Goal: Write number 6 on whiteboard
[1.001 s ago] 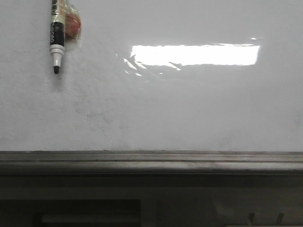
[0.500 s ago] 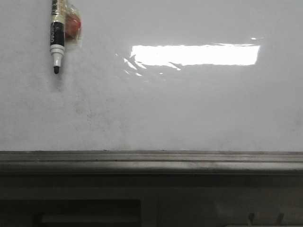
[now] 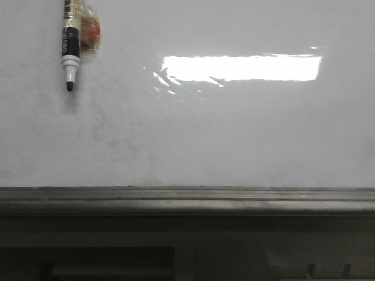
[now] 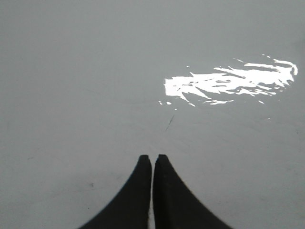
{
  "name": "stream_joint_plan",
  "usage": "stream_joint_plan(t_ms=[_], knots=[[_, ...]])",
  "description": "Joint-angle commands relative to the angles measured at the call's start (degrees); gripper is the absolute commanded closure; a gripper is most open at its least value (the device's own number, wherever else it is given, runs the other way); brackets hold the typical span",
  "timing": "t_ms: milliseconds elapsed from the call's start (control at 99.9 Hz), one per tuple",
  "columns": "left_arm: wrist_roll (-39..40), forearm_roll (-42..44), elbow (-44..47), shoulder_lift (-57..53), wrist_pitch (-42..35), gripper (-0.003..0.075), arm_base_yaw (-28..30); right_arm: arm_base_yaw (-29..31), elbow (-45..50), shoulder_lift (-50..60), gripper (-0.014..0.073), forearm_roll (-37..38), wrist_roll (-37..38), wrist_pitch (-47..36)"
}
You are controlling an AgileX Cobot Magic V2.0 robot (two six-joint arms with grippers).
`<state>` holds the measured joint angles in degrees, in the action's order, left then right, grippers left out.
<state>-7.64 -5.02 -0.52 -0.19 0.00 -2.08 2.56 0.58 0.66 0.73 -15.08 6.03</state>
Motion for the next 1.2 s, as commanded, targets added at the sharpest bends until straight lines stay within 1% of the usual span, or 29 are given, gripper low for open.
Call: stream_joint_plan(t_ms=[0, 100, 170, 230, 300, 430, 440, 500, 540, 610, 670, 740, 851, 911, 981, 1091, 1191], knots=[[0.8, -0.5, 2.8, -1.8, -4.1, 0.0740, -0.6, 0.2, 1.2, 1.0, 0.0666, 0.1, 0.0, -5.2], [0.8, -2.6, 2.8, -1.8, -4.1, 0.0740, -0.6, 0.2, 1.2, 1.0, 0.0666, 0.0, 0.0, -6.0], [0.8, -7.4, 2.8, -1.8, -4.1, 0.0740, -0.6, 0.2, 1.2, 1.0, 0.0666, -0.7, 0.0, -6.0], [0.8, -12.9, 2.8, -1.8, -4.1, 0.0740, -0.6, 0.2, 1.2, 1.0, 0.0666, -3.2, 0.0, -6.7], [0.8, -19.3, 2.8, -1.8, -4.1, 0.0740, -0.6, 0.2, 1.2, 1.0, 0.0666, -8.5, 0.0, -8.3], [0.8, -30.8, 2.8, -1.8, -4.1, 0.0741, -0.6, 0.2, 1.2, 1.0, 0.0666, -22.2, 0.0, -11.5], [0.8, -32.9, 2.7, -1.8, -4.1, 0.0741, -0.6, 0.2, 1.2, 1.0, 0.0666, -22.8, 0.0, -12.0], [0.8, -38.3, 2.6, -1.8, -4.1, 0.0741, -0.6, 0.2, 1.2, 1.0, 0.0666, -28.2, 0.0, -13.8], [0.8, -43.6, 2.6, -1.8, -4.2, 0.0741, -0.6, 0.2, 1.0, 1.0, 0.0666, -31.8, 0.0, -14.4], [0.8, -47.4, 2.1, -1.8, -4.0, 0.0741, -0.6, 0.2, 0.1, 1.0, 0.0666, -36.1, 0.0, -13.9], [0.8, -47.6, 0.6, -1.8, -2.3, 0.0741, -0.6, 0.2, -1.6, 0.9, 0.0656, -36.1, 0.0, -11.9], [0.8, -46.3, -2.4, -1.1, 1.1, 0.0741, -0.6, 0.2, -4.7, 0.4, 0.0644, -35.4, -0.1, -7.0], [0.6, -38.0, -9.7, 2.3, 8.5, 0.0741, -0.6, 0.2, -11.3, -3.2, 0.0644, -31.4, -0.1, 3.2], [0.6, -32.8, -14.0, 6.0, 13.4, 0.0741, -0.6, 0.2, -14.9, -7.3, 0.0644, -29.4, -0.1, 8.9], [-0.4, -28.6, -19.5, 10.8, 18.6, 0.0741, -0.6, 0.2, -19.1, -12.8, 0.0644, -28.3, -0.1, 14.0], [-7.1, -29.1, -26.7, 18.4, 25.7, 0.0740, -0.6, 0.2, -25.0, -21.2, 0.0645, -28.2, -0.1, 19.9], [-10.9, -32.8, -30.5, 23.6, 29.6, 0.0739, -0.6, 0.2, -28.3, -25.7, 0.0643, -28.2, -0.1, 22.7]])
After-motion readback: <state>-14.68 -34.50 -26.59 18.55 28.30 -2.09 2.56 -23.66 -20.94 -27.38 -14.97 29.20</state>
